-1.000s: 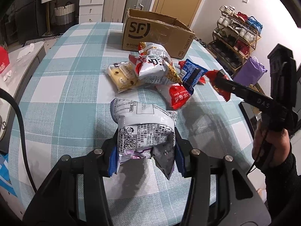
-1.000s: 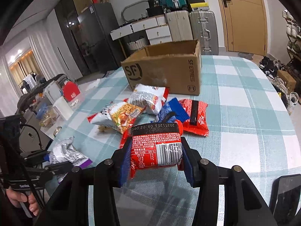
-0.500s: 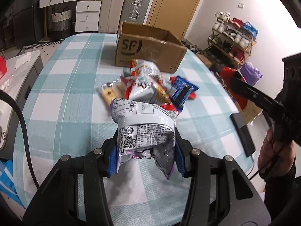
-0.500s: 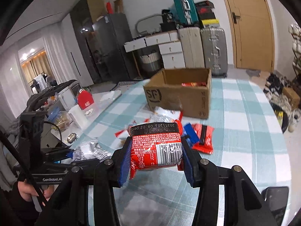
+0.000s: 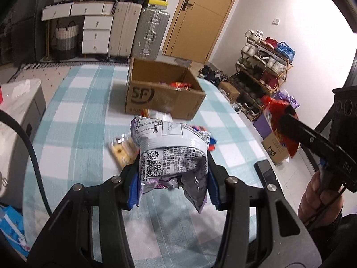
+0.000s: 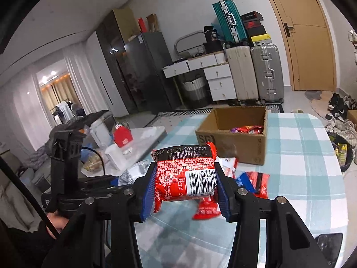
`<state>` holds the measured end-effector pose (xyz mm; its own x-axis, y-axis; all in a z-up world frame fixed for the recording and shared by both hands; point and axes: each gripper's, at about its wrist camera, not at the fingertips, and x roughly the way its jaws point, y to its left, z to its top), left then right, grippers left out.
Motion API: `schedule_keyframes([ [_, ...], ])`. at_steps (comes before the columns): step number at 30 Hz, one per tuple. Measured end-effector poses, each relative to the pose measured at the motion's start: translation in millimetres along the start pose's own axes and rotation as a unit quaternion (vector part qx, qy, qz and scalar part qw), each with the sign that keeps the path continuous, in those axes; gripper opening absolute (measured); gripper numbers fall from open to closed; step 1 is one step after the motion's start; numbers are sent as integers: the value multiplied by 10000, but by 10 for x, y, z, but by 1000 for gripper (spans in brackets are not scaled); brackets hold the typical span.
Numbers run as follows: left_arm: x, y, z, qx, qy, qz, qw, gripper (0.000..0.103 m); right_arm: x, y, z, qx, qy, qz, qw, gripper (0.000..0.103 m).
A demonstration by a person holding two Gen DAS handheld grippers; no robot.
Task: Organize snacks
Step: 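Carry both held packs toward the SF box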
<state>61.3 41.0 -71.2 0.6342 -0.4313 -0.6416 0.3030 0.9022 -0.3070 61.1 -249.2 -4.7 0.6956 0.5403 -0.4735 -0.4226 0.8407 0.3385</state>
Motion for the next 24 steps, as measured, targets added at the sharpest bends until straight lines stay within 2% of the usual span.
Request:
schedule_keyframes([
  [9,-69,-149,423,262,-135,-6,9996,46,-46,12,272,0,-152,180,9997,48],
  [15,-84,-242,1000,559,-258,78,9981,46,-2,-43,550,-66,-224,220,9995,48],
  [24,-16,-233,1734,634,-369,161,9972,46,121,-156,1092,-99,-414,251,9988,48],
])
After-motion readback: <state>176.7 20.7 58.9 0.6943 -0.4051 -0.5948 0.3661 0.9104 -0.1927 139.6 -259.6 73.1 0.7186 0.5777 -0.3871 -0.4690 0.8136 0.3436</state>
